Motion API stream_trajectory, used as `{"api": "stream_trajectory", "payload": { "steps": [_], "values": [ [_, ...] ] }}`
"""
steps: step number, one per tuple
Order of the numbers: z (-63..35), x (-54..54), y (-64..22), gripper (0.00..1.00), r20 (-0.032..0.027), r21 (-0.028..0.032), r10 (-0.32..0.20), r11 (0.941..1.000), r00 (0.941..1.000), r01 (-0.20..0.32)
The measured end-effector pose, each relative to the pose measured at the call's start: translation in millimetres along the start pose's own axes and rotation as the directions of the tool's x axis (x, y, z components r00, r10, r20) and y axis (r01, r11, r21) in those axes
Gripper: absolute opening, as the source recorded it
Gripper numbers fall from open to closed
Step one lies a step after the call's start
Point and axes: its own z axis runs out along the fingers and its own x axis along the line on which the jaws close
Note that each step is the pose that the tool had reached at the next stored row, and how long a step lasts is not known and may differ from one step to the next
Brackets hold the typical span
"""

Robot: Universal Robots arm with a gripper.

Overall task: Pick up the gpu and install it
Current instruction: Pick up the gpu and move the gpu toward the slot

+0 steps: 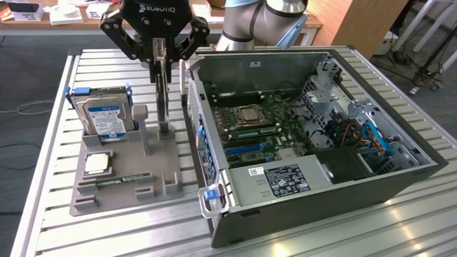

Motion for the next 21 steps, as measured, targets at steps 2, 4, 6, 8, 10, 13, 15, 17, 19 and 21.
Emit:
{"api": "stream_trajectory", "payload": {
  "steps": [2, 4, 6, 8, 10, 13, 15, 17, 19, 21],
  "values": [
    [-0.2, -0.5, 0.0, 0.27, -0.0002, 0.0002, 0.0, 1.0, 1.0, 0.0],
    [-0.2, -2.4, 0.1, 0.27, -0.0001, 0.0001, 0.0, 1.0, 1.0, 0.0],
    [-0.2, -5.1, 0.2, 0.27, -0.0001, 0.0001, 0.0, 1.0, 1.0, 0.0],
    [-0.3, -8.3, 0.4, 0.27, -0.0001, 0.0, 0.0, 1.0, 1.0, 0.0],
    [-0.4, -12.4, 0.5, 0.27, 0.0, -0.0002, 0.0, 1.0, 1.0, 0.0],
    [-0.7, -20.0, 0.8, 0.27, -0.0001, -0.0006, 0.0, 1.0, 1.0, 0.0],
    [-0.8, -25.5, 1.0, 0.27, -0.0001, -0.0009, 0.0, 1.0, 1.0, 0.0],
    [-1.0, -31.5, 1.3, 0.27, -0.0001, -0.0014, 0.0, 1.0, 1.0, 0.0],
    [-1.2, -38.4, 1.6, 0.27, -0.0001, -0.0018, 0.0, 1.0, 1.0, 0.0],
    [-1.5, -45.8, 1.9, 0.27, -0.0002, -0.0023, 0.0, 1.0, 1.0, 0.0]
  ]
}}
